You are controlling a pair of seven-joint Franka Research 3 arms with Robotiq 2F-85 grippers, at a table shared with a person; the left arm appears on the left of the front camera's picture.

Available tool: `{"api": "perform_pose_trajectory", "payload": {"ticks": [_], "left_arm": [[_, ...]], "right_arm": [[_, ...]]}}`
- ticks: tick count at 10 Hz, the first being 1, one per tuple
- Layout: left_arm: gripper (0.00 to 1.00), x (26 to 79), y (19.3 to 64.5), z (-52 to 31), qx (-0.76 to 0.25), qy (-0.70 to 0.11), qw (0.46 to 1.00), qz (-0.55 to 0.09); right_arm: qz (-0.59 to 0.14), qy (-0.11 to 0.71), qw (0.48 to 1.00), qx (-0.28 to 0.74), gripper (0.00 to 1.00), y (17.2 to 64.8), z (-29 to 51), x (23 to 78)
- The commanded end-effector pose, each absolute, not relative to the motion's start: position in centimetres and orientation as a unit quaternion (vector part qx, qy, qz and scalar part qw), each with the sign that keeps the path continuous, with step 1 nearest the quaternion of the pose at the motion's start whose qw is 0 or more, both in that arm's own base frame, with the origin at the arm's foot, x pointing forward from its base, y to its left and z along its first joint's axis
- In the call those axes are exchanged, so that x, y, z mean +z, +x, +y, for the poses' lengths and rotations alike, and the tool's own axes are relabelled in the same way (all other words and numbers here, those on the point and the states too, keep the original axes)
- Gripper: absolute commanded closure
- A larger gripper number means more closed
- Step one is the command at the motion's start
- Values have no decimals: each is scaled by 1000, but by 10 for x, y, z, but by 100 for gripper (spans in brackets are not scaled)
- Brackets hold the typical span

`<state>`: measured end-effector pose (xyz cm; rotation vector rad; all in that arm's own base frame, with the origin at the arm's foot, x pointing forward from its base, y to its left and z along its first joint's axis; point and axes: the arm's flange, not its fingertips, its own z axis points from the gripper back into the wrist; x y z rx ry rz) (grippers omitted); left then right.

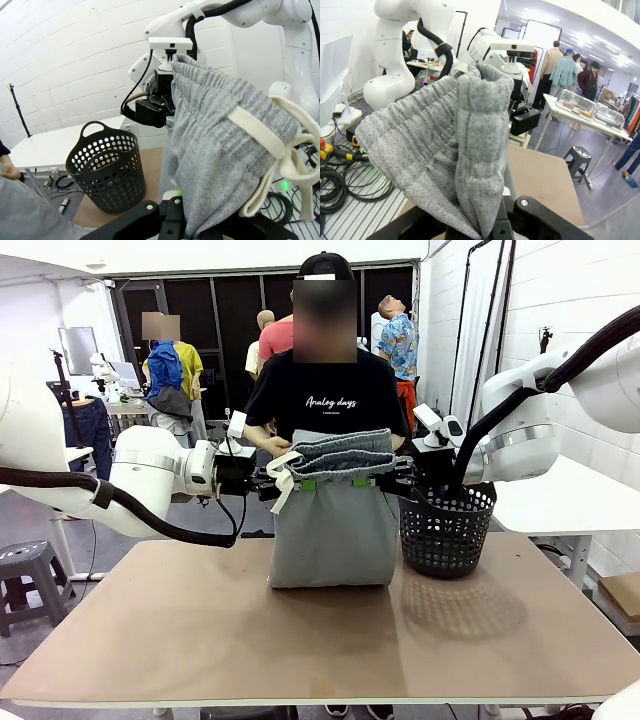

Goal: Fold the training pants.
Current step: Release the ends of the Training pants and then grab the overlapped ends.

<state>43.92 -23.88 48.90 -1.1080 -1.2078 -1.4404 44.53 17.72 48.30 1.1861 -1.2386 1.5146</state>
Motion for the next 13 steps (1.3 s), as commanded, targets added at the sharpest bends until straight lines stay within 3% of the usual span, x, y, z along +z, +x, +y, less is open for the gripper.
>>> {"api": "perform_pose_trajectory", "payload": {"ticks": [1,13], "left_arm": [[100,492,438,-240,-587,-449,459,-493],[100,492,438,-240,-587,-449,459,-493]], "right_arm": [[-495,473,407,604,100,443,177,483],[-495,473,407,604,100,443,177,483]]}}
